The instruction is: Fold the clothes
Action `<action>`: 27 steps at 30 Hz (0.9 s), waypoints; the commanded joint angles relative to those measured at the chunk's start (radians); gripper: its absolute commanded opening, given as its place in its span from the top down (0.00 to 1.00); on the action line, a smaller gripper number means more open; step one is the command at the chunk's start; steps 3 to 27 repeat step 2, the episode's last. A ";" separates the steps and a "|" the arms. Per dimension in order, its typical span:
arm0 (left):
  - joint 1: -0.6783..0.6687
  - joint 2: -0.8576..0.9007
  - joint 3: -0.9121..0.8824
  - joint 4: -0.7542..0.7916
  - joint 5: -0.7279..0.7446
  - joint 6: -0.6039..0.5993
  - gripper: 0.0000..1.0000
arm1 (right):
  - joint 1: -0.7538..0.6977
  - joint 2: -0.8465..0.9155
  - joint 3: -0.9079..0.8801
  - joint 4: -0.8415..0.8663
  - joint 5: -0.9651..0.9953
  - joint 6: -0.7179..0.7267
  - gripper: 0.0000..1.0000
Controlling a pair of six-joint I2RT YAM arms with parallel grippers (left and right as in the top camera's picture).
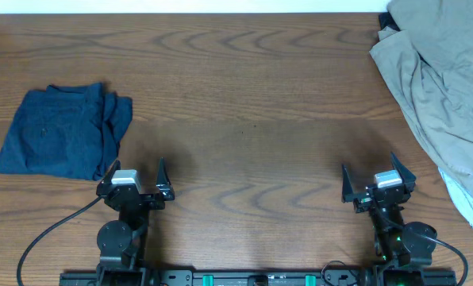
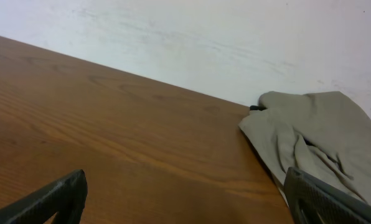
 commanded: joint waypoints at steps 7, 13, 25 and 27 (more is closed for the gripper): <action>0.005 -0.006 -0.016 -0.045 -0.006 0.017 0.02 | 0.013 -0.006 -0.002 -0.005 0.006 -0.010 0.01; 0.005 -0.006 -0.016 -0.045 -0.006 0.017 0.02 | 0.013 -0.006 -0.002 -0.005 0.006 -0.010 0.01; 0.005 -0.006 -0.016 -0.045 -0.006 0.017 0.02 | 0.013 -0.006 -0.002 -0.005 0.006 -0.010 0.01; 0.005 -0.006 -0.016 -0.045 -0.006 0.017 0.02 | 0.013 -0.006 -0.002 -0.005 0.006 -0.010 0.01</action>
